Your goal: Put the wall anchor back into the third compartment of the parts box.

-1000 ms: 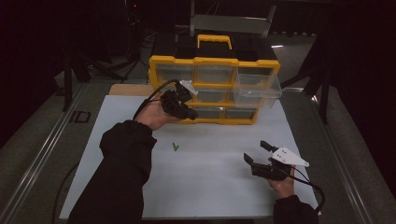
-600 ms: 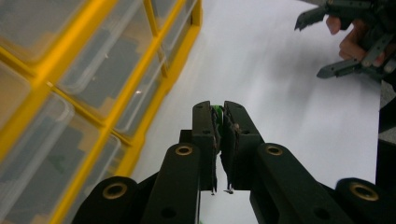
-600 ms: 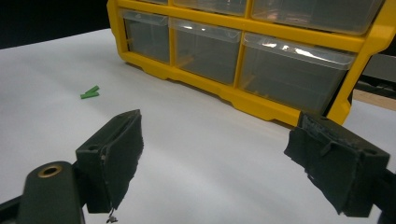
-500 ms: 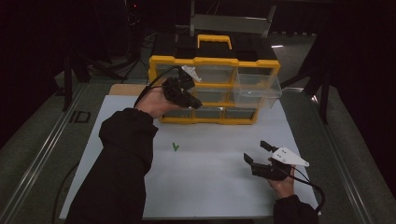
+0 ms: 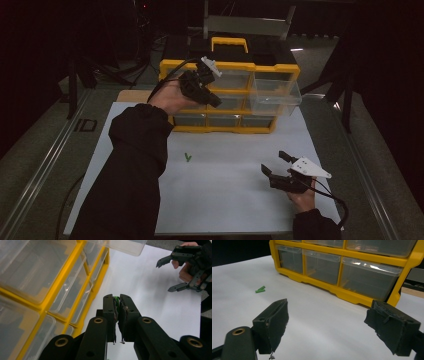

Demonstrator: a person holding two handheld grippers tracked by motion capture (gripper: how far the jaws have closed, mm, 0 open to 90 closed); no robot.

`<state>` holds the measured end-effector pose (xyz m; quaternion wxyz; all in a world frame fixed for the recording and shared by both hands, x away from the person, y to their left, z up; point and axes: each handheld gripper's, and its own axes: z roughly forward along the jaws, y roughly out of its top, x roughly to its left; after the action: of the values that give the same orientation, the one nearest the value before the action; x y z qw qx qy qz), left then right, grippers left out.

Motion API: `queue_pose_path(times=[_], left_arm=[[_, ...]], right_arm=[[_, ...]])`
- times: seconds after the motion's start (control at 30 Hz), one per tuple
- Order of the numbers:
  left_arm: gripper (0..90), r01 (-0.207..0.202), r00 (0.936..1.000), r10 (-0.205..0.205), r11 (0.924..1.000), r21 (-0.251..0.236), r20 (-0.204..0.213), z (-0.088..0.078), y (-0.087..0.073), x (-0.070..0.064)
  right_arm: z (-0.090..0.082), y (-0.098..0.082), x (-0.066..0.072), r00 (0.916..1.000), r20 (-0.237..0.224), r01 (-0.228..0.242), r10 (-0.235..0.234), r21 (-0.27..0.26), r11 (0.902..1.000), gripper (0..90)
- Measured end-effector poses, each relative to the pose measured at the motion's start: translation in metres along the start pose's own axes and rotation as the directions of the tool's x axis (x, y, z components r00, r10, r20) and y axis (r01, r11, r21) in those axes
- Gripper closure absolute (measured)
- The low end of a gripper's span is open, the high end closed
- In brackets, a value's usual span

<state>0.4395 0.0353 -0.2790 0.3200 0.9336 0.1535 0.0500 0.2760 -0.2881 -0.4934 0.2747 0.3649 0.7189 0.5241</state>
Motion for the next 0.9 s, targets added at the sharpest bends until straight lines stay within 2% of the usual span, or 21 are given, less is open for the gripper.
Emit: queue_pose_path(times=[0.2,0.43,0.47,0.73,0.9], left_arm=[[85.0,-0.008,0.9997,0.008,1.0,0.006,0.025,0.006,0.007,0.002],[85.0,-0.003,0.9995,0.003,1.0,0.006,0.031,0.01,0.014,0.005],[85.0,-0.018,0.999,0.017,0.9997,0.017,0.042,0.012,0.017,0.004],[85.0,-0.025,0.9985,0.025,0.9996,0.012,0.048,0.013,0.025,0.003],[85.0,-0.049,0.9973,0.049,0.9988,0.004,0.054,0.011,0.031,0.002]], right_arm=[[-0.001,-0.001,-0.002,1.0,0.004,-0.004,0.004,0.002,1.0,16.0],[-0.002,-0.001,-0.003,1.0,0.003,-0.008,0.008,-0.002,1.0,16.0],[-0.001,-0.002,-0.003,0.9999,0.007,-0.011,0.011,0.003,0.9999,16.0],[-0.001,-0.002,-0.003,0.9999,0.007,-0.009,0.009,0.007,0.9999,16.1],[-0.001,-0.002,-0.003,0.9999,0.007,-0.009,0.009,0.008,0.9999,16.0]])
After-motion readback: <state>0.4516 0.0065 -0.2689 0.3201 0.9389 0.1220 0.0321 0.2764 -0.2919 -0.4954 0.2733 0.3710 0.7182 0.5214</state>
